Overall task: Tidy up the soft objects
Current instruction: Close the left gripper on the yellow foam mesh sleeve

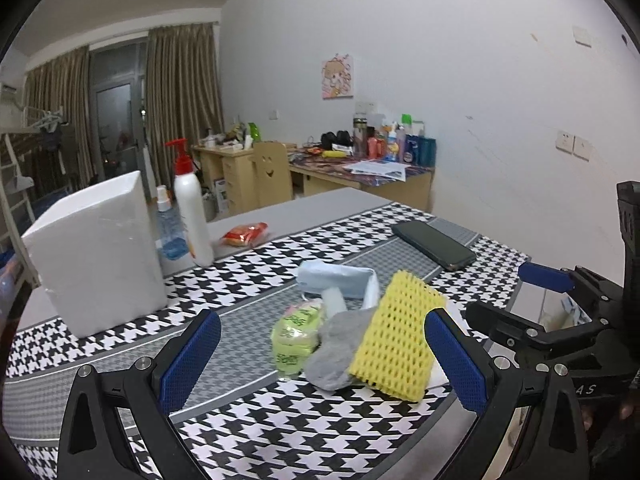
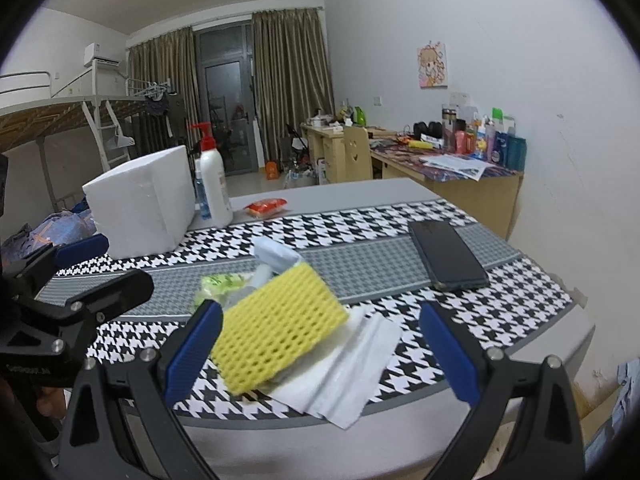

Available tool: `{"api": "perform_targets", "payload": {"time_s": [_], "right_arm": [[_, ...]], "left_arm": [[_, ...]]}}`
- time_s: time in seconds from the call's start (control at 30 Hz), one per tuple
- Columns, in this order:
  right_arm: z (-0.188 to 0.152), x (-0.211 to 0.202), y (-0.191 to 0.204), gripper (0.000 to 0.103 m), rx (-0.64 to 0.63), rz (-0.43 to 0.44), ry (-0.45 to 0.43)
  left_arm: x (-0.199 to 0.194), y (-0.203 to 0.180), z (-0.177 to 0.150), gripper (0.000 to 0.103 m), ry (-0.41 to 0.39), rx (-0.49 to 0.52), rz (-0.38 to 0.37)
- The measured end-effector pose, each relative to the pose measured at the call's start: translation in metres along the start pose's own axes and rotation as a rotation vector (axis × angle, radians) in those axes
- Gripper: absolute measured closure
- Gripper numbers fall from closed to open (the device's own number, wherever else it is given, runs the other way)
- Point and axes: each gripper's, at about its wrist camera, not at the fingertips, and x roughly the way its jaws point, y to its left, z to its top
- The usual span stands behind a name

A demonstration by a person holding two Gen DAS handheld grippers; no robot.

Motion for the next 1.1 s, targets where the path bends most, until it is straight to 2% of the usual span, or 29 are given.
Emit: {"api": "perform_targets", "payload": {"time_s": [0.4, 0.73, 0.87, 0.93, 1.1], "right_arm": [[-0.009, 0.008, -0.025, 0.003, 0.026, -0.057, 0.053], [-0.016, 0.020, -0.040, 0.003, 0.051, -0.042, 0.101], [-0.018, 0.026, -0.047, 0.003, 0.063, -0.042, 0.121], [-0.019, 0.028, -0.050, 0.003, 0.070, -0.043, 0.130], [-0.021, 0.029, -0.054, 0.003, 0.065, -0.041, 0.143]], "left_arm": [[0.032, -0.022, -0.008, 0.001, 0.083, 0.050, -0.046], [0.056, -0.037, -0.011, 0.001, 0.158, 0.090, -0.065], [0.065, -0.041, -0.013, 0.009, 0.186, 0.105, -0.068], [0.069, -0.043, -0.015, 0.017, 0.209, 0.114, -0.081], [0.075, -0.050, -0.017, 0.022, 0.234, 0.137, -0.097]]}}
